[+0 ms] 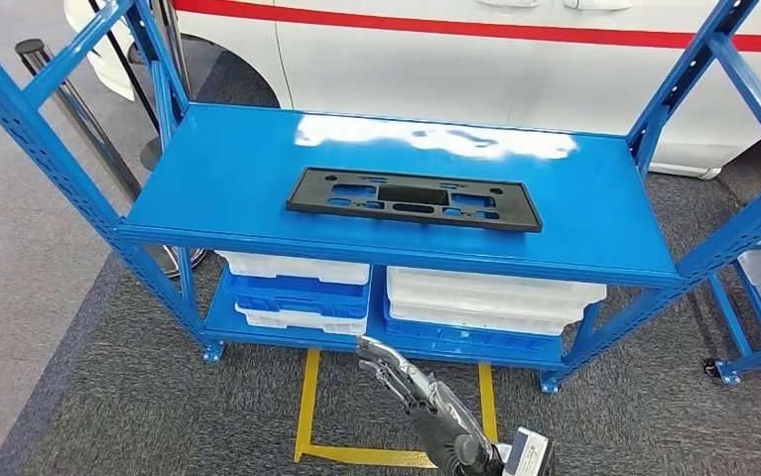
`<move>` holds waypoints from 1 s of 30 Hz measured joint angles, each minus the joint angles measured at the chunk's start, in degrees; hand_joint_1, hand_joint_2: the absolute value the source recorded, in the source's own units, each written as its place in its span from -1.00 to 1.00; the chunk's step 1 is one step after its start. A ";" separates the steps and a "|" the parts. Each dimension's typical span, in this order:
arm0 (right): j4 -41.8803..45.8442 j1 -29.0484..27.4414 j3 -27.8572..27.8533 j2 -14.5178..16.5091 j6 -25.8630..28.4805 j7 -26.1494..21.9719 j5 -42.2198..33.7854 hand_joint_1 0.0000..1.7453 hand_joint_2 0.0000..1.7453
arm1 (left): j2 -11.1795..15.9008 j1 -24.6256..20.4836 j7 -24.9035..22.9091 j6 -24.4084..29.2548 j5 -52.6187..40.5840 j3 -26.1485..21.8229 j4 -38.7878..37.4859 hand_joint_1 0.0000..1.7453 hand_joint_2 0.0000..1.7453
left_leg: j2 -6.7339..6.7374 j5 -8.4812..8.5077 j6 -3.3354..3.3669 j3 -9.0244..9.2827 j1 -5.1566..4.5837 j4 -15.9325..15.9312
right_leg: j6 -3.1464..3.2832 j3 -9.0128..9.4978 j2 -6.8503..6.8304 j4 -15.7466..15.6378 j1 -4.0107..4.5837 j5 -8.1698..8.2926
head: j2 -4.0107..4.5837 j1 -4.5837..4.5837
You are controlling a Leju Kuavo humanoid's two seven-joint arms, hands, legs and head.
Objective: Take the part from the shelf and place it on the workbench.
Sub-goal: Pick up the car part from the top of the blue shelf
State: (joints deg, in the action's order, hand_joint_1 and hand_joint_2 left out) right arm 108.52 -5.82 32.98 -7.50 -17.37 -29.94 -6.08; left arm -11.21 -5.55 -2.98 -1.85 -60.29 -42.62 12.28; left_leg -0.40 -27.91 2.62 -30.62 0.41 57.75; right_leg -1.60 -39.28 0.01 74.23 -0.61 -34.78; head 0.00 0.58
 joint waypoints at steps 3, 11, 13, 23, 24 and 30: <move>0.01 0.01 0.00 0.00 -0.03 0.00 0.00 -1.00 -1.00 | -0.03 0.13 0.09 -0.35 -0.02 0.01 -0.01 -1.00 -1.00 | -0.08 -1.30 -0.35 1.87 0.01 -0.07 | 0.53 2.04 -0.01 -8.47 0.08 7.30 | 0.00 -0.02; 0.13 0.06 0.02 0.00 -0.05 0.01 -0.07 -1.00 -1.00 | -0.07 -0.24 0.21 -0.46 -0.16 0.02 -0.09 -1.00 -1.00 | 0.07 -5.06 -2.69 2.09 -0.11 4.76 | 3.10 6.24 0.00 -15.24 0.34 8.15 | 0.00 -0.23; 0.17 0.10 0.02 0.00 -0.05 -0.02 -0.07 -1.00 -1.00 | -0.07 -0.30 0.22 -0.46 -0.16 0.02 -0.09 -1.00 -1.00 | 0.09 -8.07 -3.12 -2.15 0.01 11.60 | 3.46 6.70 -0.07 -15.25 0.38 7.58 | 0.00 -0.22; 0.19 0.12 0.03 0.01 -0.05 -0.04 -0.09 -1.00 -1.00 | 0.06 0.13 0.22 -0.45 -0.17 0.03 -0.10 -1.00 -1.00 | 0.17 0.35 -0.99 -3.08 -0.54 2.03 | 1.62 10.78 0.20 -14.54 0.59 4.18 | -0.01 -0.14; 0.20 0.11 0.04 0.01 -0.05 -0.05 -0.09 -1.00 -1.00 | 0.07 0.19 0.22 -0.44 -0.17 0.02 -0.10 -1.00 -1.00 | 0.18 0.88 -0.61 -2.53 -0.41 1.65 | 1.32 10.90 0.20 -13.84 0.59 4.01 | 0.00 -0.18; 0.29 0.20 0.06 0.00 -0.05 -0.07 -0.11 -1.00 -1.00 | 0.03 -0.04 0.23 -0.44 -0.19 0.04 -0.11 -1.00 -1.00 | 0.15 -0.31 0.33 -0.48 -0.19 0.96 | 0.09 1.31 0.14 0.13 0.11 -1.12 | 0.00 -0.17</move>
State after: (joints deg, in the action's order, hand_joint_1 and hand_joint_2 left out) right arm 108.81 -5.62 33.04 -7.50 -17.42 -30.01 -6.19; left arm -11.19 -5.59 -2.74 -2.29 -60.48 -42.58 12.17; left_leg -0.26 -28.22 2.95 -31.11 0.22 58.71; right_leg -1.51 -37.97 0.16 74.36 -0.50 -35.90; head 0.00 0.42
